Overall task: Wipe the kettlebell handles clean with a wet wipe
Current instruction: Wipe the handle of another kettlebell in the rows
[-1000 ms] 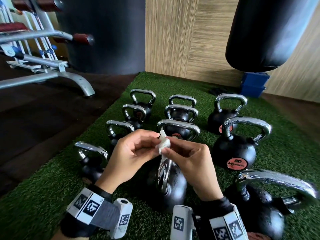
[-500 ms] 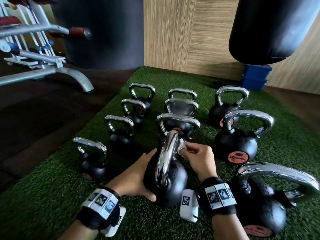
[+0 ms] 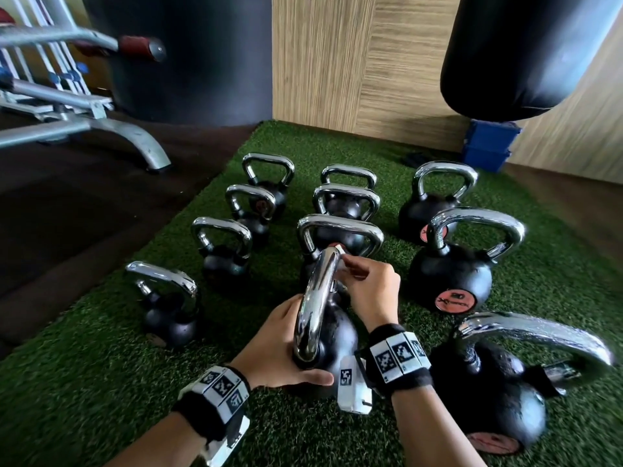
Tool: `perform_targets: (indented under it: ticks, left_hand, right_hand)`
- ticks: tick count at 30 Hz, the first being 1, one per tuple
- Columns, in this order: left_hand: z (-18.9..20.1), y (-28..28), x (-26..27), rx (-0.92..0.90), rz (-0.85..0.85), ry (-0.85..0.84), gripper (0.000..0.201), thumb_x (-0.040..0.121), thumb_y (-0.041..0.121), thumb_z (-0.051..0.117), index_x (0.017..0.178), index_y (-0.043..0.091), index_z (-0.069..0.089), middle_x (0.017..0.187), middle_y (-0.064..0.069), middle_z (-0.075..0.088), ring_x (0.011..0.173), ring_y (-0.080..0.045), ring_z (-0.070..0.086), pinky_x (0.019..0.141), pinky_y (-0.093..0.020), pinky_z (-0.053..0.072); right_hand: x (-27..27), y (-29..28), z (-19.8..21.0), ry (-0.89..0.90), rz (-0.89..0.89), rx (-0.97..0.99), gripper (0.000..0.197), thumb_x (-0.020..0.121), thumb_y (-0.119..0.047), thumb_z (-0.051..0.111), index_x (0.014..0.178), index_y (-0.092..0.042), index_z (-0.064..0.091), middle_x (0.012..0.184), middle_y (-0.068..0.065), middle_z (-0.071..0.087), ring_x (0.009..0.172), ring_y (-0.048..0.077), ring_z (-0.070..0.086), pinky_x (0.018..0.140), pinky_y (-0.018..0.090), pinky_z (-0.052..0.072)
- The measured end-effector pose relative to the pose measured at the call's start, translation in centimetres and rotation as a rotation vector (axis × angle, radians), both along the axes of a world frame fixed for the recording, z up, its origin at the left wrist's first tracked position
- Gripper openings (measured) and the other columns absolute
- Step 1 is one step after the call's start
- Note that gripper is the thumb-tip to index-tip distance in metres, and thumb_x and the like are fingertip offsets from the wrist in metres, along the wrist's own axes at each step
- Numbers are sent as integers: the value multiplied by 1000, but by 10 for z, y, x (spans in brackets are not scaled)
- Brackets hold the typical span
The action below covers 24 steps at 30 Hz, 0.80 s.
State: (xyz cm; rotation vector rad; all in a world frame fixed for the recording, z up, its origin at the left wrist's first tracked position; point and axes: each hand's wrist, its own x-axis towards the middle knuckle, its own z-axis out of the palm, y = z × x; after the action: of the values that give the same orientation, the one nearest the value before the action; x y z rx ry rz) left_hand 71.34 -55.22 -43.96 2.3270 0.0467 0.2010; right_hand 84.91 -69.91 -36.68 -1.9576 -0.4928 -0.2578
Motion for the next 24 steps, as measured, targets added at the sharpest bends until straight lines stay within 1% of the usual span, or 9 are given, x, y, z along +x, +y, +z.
perform_targets:
  ticks: [2, 4, 6, 8, 12, 16, 18, 20, 24]
  left_hand:
    - [4, -1, 4, 78, -15, -11, 136, 40, 88, 82, 153, 47, 18, 143, 40, 24, 141, 6, 25, 121, -20, 18]
    - [10, 0, 7, 99, -23, 2, 133, 41, 86, 84, 152, 43, 24, 142, 36, 33, 136, 7, 32, 118, -18, 22]
    - [16, 0, 8, 75, -22, 42, 132, 39, 85, 85, 150, 43, 26, 140, 32, 41, 130, 5, 40, 113, -18, 28]
    - [20, 2, 8, 51, -32, 80, 133, 39, 85, 84, 151, 42, 24, 143, 28, 44, 131, 2, 43, 114, -21, 32]
    - [27, 7, 13, -5, -38, 148, 122, 42, 77, 89, 146, 45, 34, 138, 27, 51, 129, 2, 50, 116, -33, 42]
    - [33, 17, 23, 10, -86, 223, 109, 46, 73, 91, 137, 56, 35, 138, 28, 50, 129, -1, 51, 114, -38, 43]
    - [35, 21, 28, 37, -101, 253, 103, 47, 74, 89, 134, 59, 37, 136, 28, 50, 128, -2, 51, 113, -35, 43]
    - [37, 25, 33, 79, -106, 264, 98, 48, 77, 87, 131, 59, 38, 134, 28, 49, 126, -1, 50, 110, -28, 40]
    - [39, 33, 43, 180, -123, 316, 87, 50, 83, 80, 124, 44, 55, 121, 23, 49, 122, -7, 51, 103, -22, 38]
  right_hand:
    - [1, -1, 1, 9, 15, -5, 32, 75, -17, 87, 106, -22, 80, 99, -4, 79, 92, 7, 73, 91, 30, 58]
    - [4, -1, 4, -6, 22, -28, 32, 76, -17, 86, 107, -21, 79, 101, -1, 79, 93, 9, 72, 93, 30, 57]
    - [4, -1, 10, -86, 22, -38, 31, 78, -16, 84, 109, -19, 79, 105, 1, 79, 95, 9, 72, 91, 20, 54]
    - [-2, -1, 16, -221, 34, -32, 31, 78, -4, 83, 107, -15, 79, 105, 1, 78, 96, 11, 73, 89, 16, 53]
    - [-19, -8, 22, -522, 137, -73, 41, 72, 13, 79, 106, -9, 80, 102, 2, 78, 91, 14, 74, 87, 25, 57]
    - [-15, -13, 36, -563, 202, -132, 36, 74, 9, 80, 105, -8, 79, 103, 5, 78, 94, 20, 74, 86, 36, 60]
    - [-12, -10, 42, -550, 211, -153, 35, 74, 11, 79, 104, -6, 80, 103, 7, 78, 95, 23, 74, 88, 36, 60]
    - [-18, -8, 44, -603, 241, -175, 34, 74, 10, 80, 103, -6, 80, 102, 6, 77, 94, 24, 73, 88, 30, 57]
    - [-40, -9, 39, -737, 386, -244, 29, 81, 5, 75, 107, -8, 79, 104, 2, 75, 93, 22, 69, 83, 28, 57]
